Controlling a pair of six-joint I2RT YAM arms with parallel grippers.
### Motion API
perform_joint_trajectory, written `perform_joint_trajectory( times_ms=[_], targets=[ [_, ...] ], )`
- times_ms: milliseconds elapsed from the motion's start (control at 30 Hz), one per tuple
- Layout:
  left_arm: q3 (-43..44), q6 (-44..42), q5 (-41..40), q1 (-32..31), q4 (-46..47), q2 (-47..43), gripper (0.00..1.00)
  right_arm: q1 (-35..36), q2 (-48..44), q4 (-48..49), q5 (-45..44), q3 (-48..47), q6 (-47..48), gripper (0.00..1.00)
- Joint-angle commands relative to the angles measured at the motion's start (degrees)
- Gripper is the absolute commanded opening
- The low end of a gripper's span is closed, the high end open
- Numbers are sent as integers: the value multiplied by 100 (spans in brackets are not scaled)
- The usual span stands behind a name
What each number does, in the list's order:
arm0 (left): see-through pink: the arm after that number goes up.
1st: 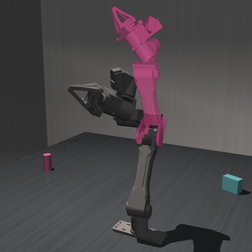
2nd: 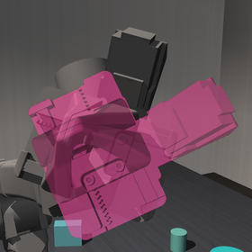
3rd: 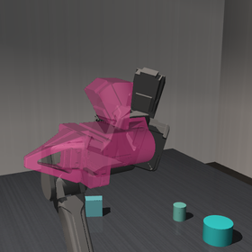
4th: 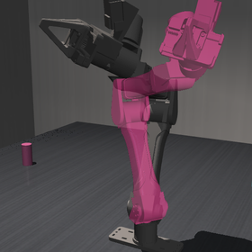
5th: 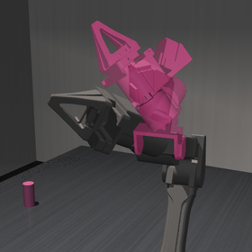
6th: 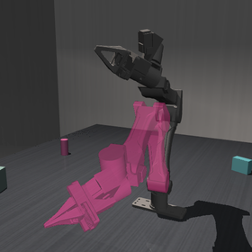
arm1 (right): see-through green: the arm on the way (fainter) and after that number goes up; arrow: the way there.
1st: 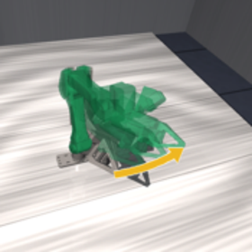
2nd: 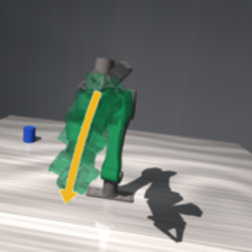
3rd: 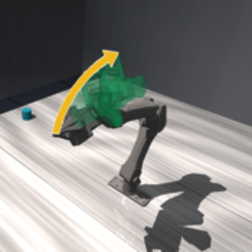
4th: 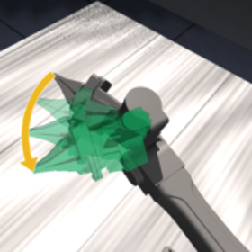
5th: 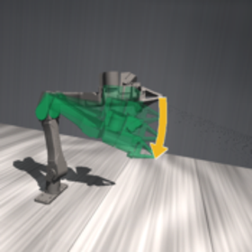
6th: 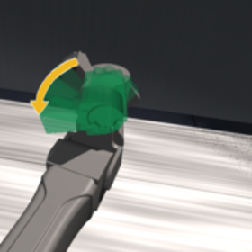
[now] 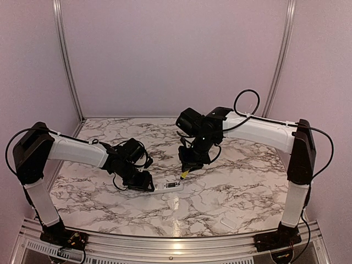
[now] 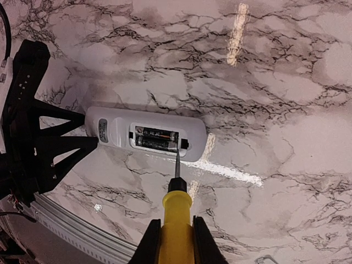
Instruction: Unload the batteries from the remote control
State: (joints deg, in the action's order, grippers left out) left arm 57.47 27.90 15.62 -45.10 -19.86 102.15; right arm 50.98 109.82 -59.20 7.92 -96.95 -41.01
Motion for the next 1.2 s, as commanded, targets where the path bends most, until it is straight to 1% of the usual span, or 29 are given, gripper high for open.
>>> perform_joint_trajectory(
  times_ms=[0,767,1167],
  targets=[
    [143,-5,29,23,-138,130,45,63,113,109,-107,-228,-84,0],
    [211,-3,55,24,-230,174,40,107,155,206,38,-39,-82,0],
    [302,75,73,24,-391,189,39,122,132,32,16,54,-176,0]
  ],
)
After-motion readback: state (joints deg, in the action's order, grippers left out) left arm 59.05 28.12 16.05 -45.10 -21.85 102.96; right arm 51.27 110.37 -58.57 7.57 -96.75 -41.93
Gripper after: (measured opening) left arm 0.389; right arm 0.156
